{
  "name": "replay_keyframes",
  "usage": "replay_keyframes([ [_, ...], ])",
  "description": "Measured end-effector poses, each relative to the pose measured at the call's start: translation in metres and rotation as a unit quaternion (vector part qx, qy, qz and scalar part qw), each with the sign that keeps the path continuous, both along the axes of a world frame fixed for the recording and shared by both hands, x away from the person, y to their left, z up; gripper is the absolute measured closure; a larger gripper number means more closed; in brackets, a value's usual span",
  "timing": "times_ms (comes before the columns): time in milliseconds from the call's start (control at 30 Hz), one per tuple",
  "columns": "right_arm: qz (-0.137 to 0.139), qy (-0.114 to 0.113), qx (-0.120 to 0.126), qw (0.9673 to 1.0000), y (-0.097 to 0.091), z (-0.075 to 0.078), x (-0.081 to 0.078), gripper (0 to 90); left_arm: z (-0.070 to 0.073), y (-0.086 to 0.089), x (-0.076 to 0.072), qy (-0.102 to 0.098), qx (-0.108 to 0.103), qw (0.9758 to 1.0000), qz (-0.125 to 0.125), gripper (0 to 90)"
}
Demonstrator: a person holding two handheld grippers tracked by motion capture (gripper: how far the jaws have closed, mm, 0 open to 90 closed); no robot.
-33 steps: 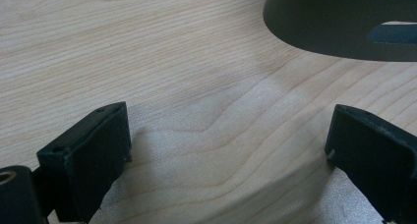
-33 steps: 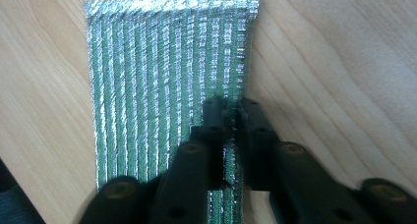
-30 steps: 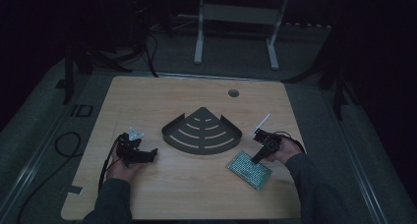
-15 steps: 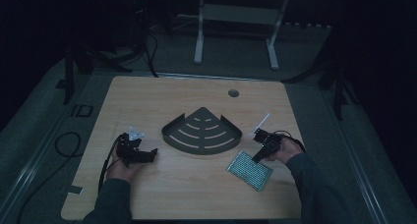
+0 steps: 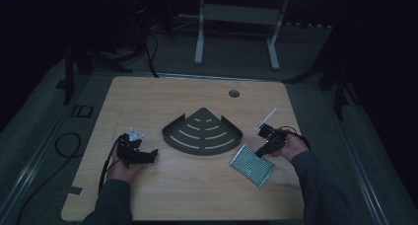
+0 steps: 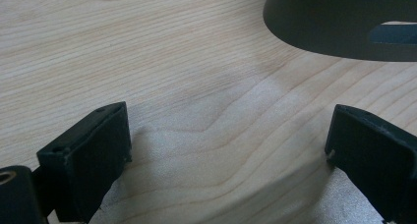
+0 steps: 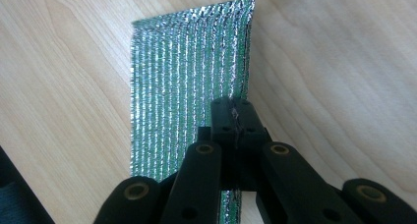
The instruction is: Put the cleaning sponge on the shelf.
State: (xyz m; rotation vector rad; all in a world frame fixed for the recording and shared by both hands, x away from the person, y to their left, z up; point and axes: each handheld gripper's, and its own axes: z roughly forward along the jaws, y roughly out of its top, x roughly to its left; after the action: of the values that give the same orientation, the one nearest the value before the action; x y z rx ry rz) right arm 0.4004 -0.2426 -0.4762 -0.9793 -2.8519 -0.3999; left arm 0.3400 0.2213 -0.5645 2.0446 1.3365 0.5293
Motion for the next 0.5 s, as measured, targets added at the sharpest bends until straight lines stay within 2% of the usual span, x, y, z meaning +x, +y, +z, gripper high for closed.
replay_keyframes([
  [500,-0.013,-0.025,0.012,0.9995,-0.011,0.026,0.004,89.7,0.0,0.0,0.0,0.0,0.0,1.0,0.0,3.7],
])
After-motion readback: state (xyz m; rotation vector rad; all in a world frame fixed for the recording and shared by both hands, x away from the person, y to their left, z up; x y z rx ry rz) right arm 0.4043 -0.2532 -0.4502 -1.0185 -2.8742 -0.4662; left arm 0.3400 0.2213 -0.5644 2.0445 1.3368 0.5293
